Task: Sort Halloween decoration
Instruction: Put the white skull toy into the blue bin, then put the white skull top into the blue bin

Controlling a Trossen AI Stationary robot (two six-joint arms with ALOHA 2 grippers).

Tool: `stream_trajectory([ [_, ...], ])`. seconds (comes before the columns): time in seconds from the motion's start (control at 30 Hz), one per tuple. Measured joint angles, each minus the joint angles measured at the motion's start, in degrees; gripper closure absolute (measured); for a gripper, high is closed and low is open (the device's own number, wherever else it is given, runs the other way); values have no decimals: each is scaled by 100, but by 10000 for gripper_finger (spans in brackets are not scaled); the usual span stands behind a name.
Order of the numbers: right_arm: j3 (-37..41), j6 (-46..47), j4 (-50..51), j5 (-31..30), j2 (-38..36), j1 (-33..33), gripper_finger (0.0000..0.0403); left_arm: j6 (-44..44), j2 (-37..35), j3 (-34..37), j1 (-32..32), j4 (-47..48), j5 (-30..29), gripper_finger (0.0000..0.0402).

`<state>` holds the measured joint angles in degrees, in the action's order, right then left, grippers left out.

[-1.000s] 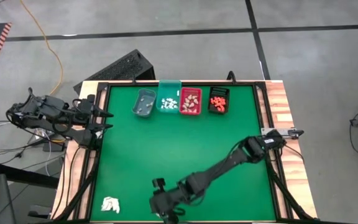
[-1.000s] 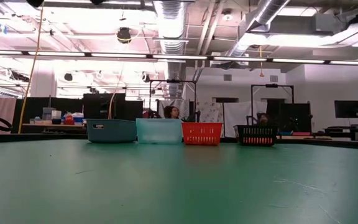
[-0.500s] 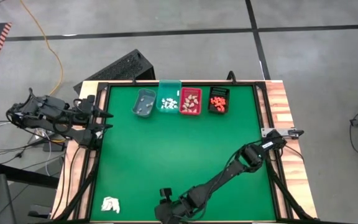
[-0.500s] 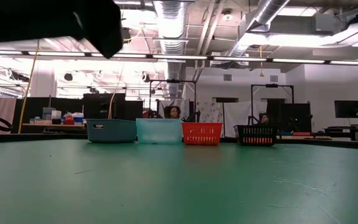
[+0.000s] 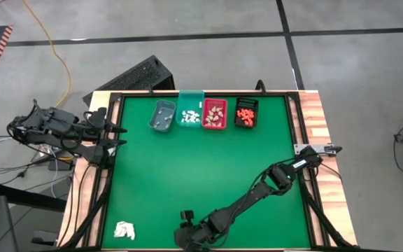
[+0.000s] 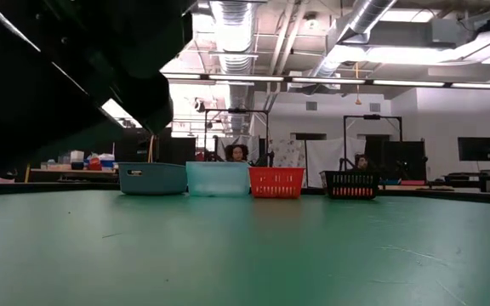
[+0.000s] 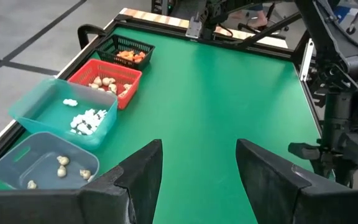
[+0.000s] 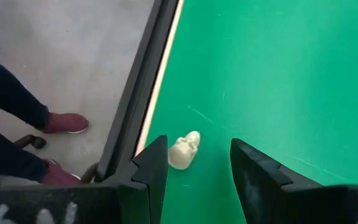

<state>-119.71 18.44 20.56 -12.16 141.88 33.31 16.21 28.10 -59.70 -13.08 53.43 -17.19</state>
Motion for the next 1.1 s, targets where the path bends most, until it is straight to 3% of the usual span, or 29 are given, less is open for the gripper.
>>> stream_trajectory([
  [0.3,3,-28,26,-4,0,-8,234,-3,0,0,0,26,1,207],
  [0.47,8,423,553,-605,0,-126,240,-4,0,0,0,24,-9,207],
  [0.7,8,699,764,-588,-34,-528,258,29,0,0,0,9,-11,207],
  [1.1,8,-883,471,-497,-452,-834,274,105,-2,0,0,4,-2,207],
])
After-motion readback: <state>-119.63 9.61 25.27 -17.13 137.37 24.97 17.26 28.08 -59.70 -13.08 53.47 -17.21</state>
